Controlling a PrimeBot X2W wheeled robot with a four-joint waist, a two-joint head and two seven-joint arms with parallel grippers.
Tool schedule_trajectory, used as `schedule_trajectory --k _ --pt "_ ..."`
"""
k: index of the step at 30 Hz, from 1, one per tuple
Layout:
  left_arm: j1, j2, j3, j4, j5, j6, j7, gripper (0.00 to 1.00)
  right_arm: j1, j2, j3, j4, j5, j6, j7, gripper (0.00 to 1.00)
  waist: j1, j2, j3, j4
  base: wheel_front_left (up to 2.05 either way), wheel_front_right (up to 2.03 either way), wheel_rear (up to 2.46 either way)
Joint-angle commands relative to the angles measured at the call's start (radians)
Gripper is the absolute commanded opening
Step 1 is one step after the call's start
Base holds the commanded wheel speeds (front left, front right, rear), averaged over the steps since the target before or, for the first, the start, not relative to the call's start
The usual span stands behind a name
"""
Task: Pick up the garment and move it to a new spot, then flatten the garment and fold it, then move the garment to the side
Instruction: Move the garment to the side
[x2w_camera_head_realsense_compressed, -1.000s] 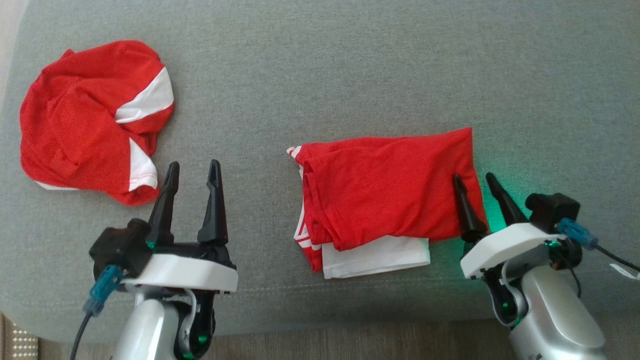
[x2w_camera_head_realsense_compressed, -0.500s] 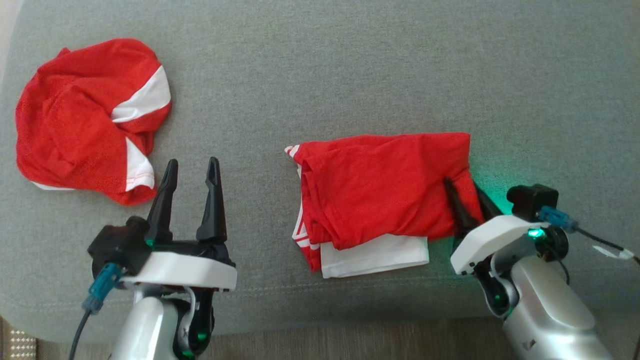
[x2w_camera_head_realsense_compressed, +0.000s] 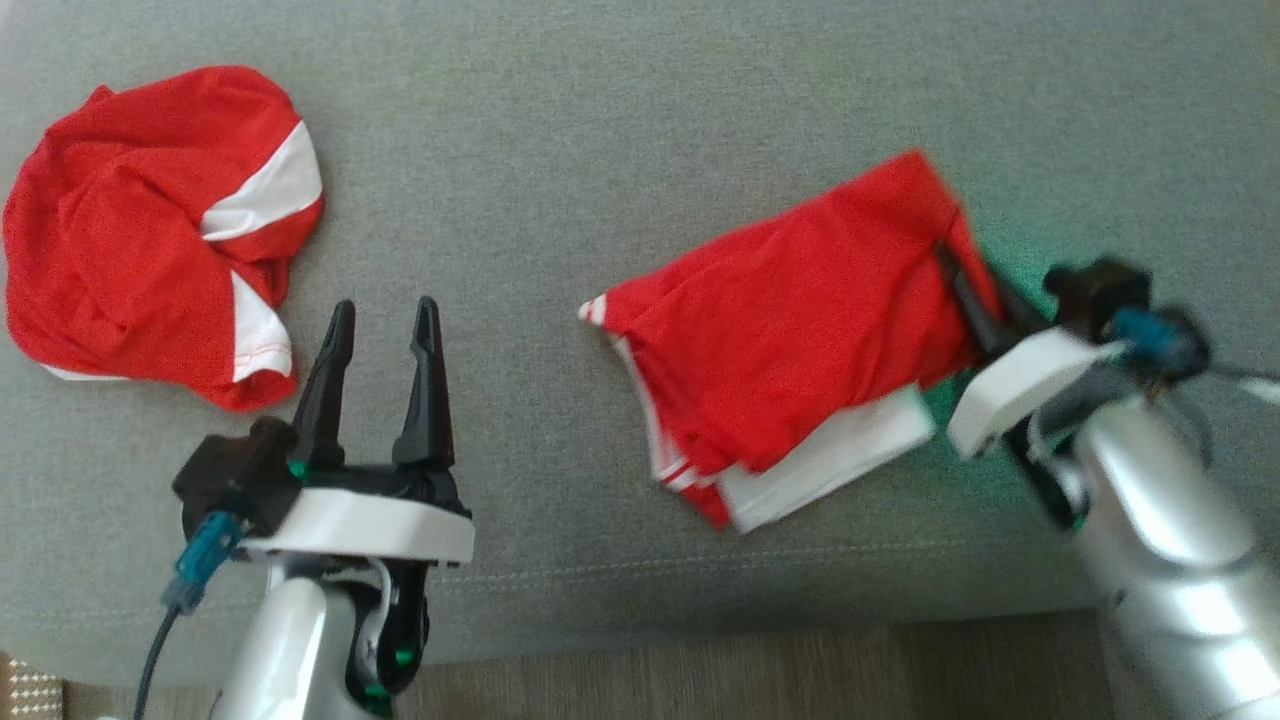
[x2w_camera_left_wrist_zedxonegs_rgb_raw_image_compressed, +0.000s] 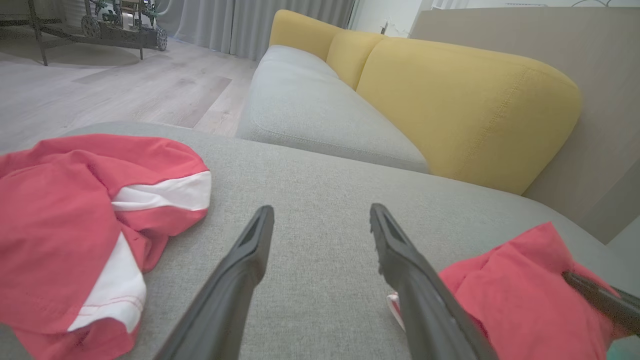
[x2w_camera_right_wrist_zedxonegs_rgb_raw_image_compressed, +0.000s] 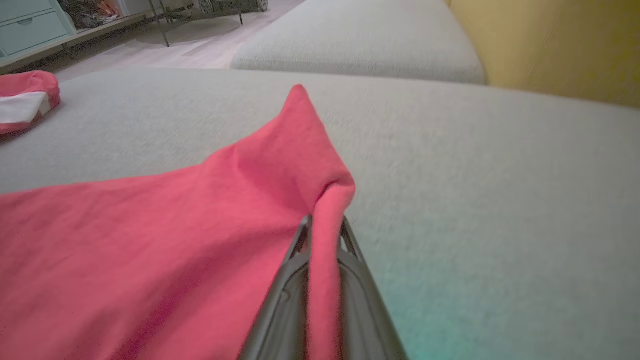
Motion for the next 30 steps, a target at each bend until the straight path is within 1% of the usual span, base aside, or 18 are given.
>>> schedule_trajectory --k 1,5,9,11,12,14,19,23,30 --pt "-0.048 0.004 0.025 -0.036 0.014 -0.003 -0.008 1.00 -0.045 -0.030 0.015 -0.036 -0.013 0.000 -0.015 0.00 -0.0001 0.0000 0.004 -0.004 0.00 0.00 0.00" --pt "-0.069 0.004 0.030 -0.043 0.024 -0.011 -0.008 1.00 -0.129 -0.088 0.030 -0.035 -0.027 0.000 0.003 0.00 -0.0001 0.0000 0.024 -0.014 0.00 0.00 0.00" --pt "-0.102 0.004 0.032 -0.054 0.035 -0.018 -0.008 1.00 -0.210 -0.149 0.026 0.004 -0.016 0.000 0.032 0.00 -0.0001 0.0000 0.057 -0.021 0.00 0.00 0.00" --pt "-0.121 0.004 0.033 -0.059 0.041 -0.022 -0.008 1.00 -0.247 -0.170 0.010 0.033 0.005 0.000 0.045 0.00 -0.0001 0.0000 0.075 -0.027 0.00 0.00 0.00" --pt "-0.121 0.004 0.033 -0.059 0.041 -0.022 -0.008 1.00 -0.247 -0.170 0.010 0.033 0.005 0.000 0.045 0.00 -0.0001 0.0000 0.075 -0.027 0.00 0.00 0.00" --pt "-0.140 0.004 0.036 -0.065 0.047 -0.027 -0.008 1.00 -0.284 -0.197 -0.008 0.065 0.012 0.000 0.051 0.00 -0.0001 0.0000 0.096 -0.035 0.00 0.00 0.00" --pt "-0.193 0.004 0.044 -0.085 0.058 -0.034 -0.008 1.00 -0.366 -0.253 -0.077 0.143 0.011 0.000 0.044 0.00 -0.0001 0.0000 0.159 -0.058 0.00 0.00 0.00" --pt "-0.226 0.004 0.053 -0.093 0.072 -0.048 -0.008 1.00 -0.419 -0.269 -0.143 0.188 -0.010 0.000 0.021 0.00 -0.0001 0.0000 0.205 -0.086 0.00 0.00 0.00" --pt "-0.268 0.004 0.066 -0.095 0.099 -0.070 -0.008 1.00 -0.486 -0.256 -0.253 0.227 -0.069 0.000 -0.008 0.00 -0.0001 0.0000 0.261 -0.126 0.00 0.00 0.00"
